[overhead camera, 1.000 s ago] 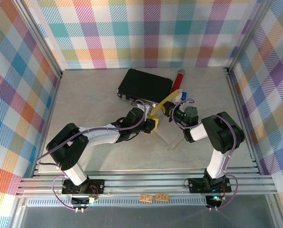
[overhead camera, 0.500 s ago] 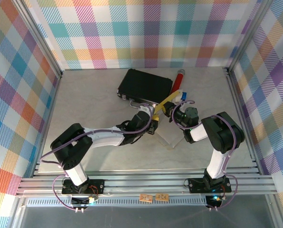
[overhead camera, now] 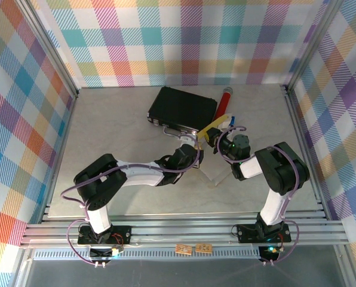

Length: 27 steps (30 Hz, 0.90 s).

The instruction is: Fold the paper box

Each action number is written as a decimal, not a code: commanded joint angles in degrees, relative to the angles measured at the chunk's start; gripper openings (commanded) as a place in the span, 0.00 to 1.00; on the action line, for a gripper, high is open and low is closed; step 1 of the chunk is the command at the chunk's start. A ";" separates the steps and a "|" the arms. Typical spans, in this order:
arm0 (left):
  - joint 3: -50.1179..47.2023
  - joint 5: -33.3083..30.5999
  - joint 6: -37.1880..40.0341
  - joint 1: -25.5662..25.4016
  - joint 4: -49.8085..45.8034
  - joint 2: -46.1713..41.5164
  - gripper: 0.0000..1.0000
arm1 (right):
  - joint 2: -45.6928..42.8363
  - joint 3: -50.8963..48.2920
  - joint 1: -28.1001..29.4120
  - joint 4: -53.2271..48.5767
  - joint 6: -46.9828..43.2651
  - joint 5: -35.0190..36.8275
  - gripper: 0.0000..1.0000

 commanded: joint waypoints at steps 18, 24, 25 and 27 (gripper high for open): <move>-7.52 -8.29 -3.78 0.34 -1.81 -2.84 0.56 | -2.80 -0.77 0.78 -8.30 1.07 -2.11 0.00; -6.73 -5.18 -4.18 0.34 2.77 -2.52 0.56 | -3.40 -1.46 0.78 -8.43 1.11 -1.76 0.00; -6.74 -4.35 -4.54 0.34 3.32 -2.85 0.56 | -3.37 -1.48 0.78 -8.40 1.09 -1.69 0.00; -7.00 -3.15 -4.75 0.34 4.32 -3.40 0.57 | -3.27 -1.48 0.78 -8.21 1.27 -1.59 0.00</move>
